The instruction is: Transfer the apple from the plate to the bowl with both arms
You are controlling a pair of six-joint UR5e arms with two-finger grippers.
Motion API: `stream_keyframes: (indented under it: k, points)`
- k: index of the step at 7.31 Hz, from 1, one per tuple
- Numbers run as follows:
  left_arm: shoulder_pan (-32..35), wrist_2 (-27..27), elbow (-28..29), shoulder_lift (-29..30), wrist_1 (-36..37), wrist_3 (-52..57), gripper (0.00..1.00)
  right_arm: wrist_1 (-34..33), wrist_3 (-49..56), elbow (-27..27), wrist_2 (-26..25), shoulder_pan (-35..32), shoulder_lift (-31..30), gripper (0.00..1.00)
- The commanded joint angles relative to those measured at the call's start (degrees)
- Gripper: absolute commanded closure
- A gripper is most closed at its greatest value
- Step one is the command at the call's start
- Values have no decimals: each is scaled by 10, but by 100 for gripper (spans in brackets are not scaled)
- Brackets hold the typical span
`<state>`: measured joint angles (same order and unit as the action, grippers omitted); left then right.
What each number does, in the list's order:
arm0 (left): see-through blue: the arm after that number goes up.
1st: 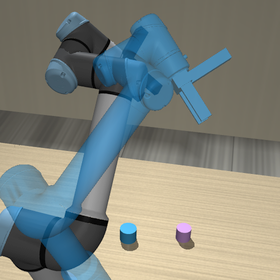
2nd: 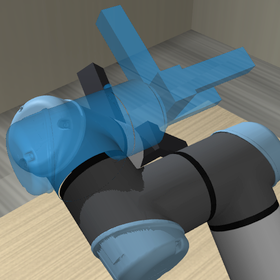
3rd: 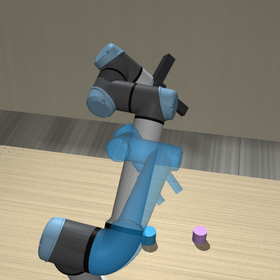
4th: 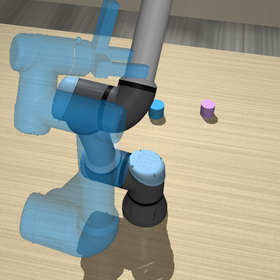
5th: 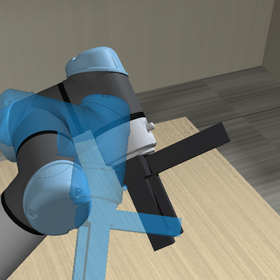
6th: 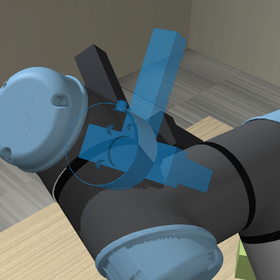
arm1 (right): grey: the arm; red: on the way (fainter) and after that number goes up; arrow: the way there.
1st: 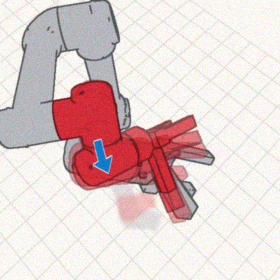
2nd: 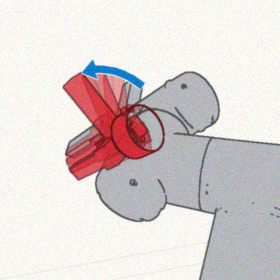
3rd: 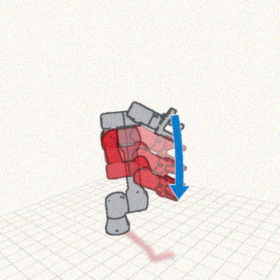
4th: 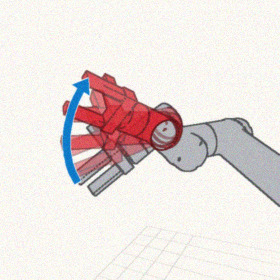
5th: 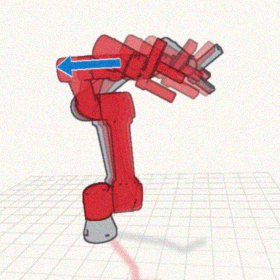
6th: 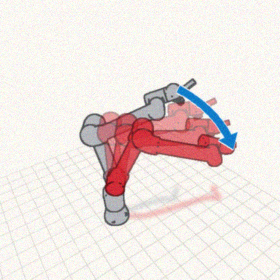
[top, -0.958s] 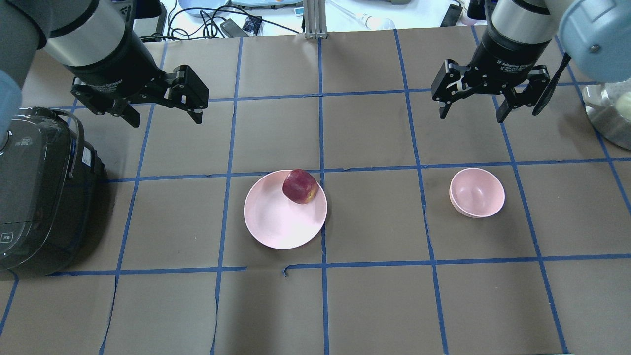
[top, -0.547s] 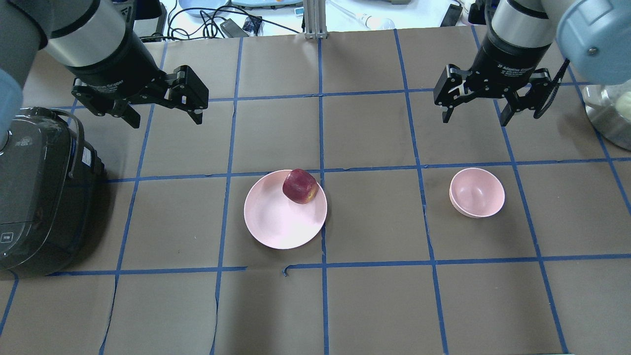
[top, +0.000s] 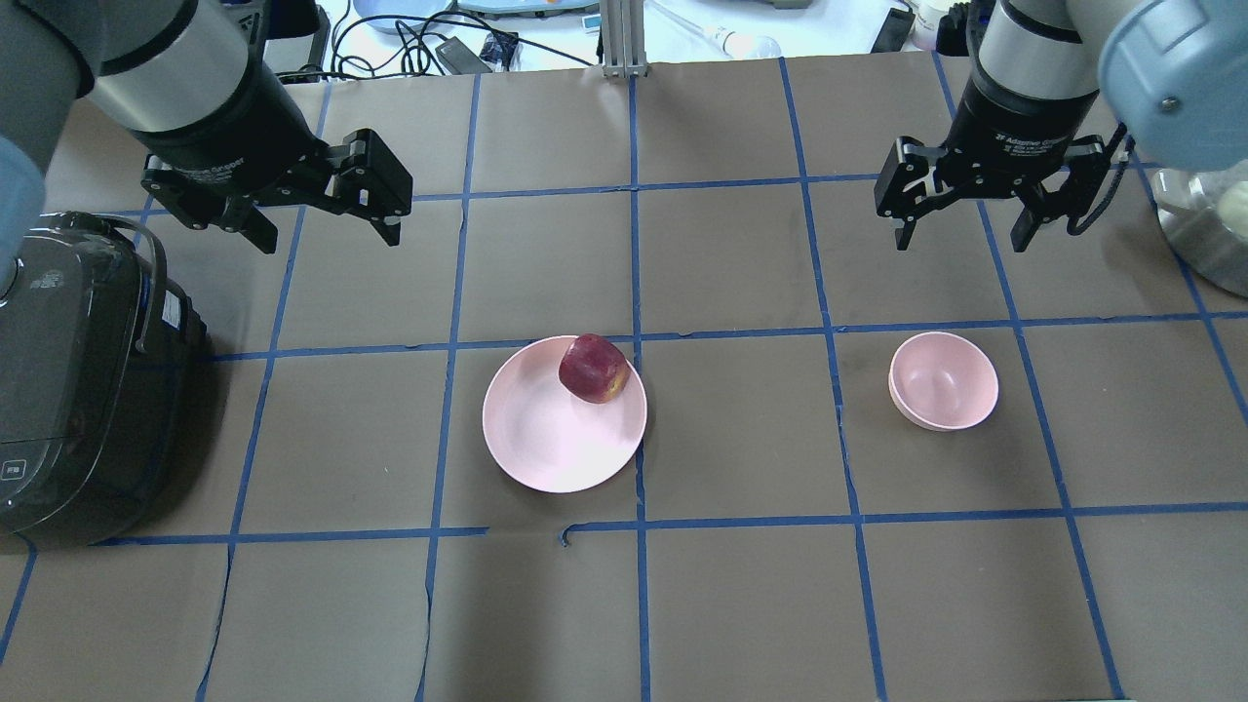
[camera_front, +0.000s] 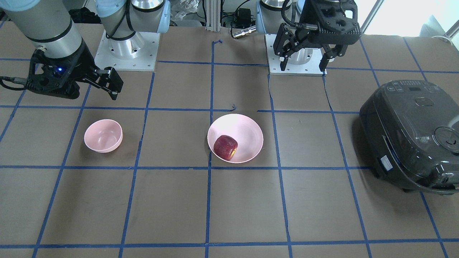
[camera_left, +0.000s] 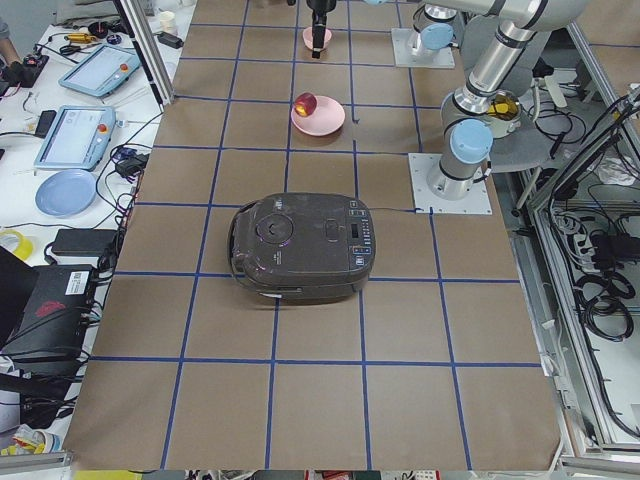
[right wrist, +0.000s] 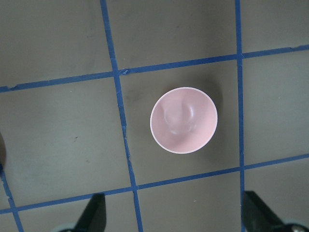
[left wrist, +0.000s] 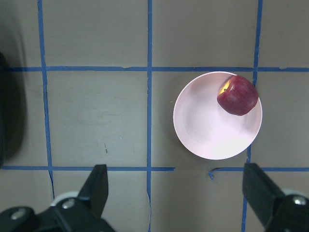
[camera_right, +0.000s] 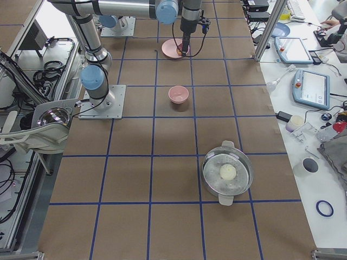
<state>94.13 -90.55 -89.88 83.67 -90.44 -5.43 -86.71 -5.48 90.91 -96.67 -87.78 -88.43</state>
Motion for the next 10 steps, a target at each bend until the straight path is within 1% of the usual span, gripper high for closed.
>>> stream_keyframes:
  k: [1,3,6,7,8,9,10]
  points:
    - [0,-1,0,0,0,0,0,0,-3,5,-3,-1,1,0]
    - [0,-2,1,-1,0,0,0,-6,18,6,5,-3,8,0]
    - [2,-2,1,-1,0,0,0,-7,21,7,4,-1,13,0]
    - [1,0,6,3,0,0,0,-14,26,19,6,2,17,0]
    - [1,-1,7,4,-1,1,0,-50,42,42,8,6,22,0]
    - [2,0,6,6,0,0,0,-103,79,81,10,33,32,0]
    - [4,2,7,9,0,0,0,-145,133,122,23,81,33,0]
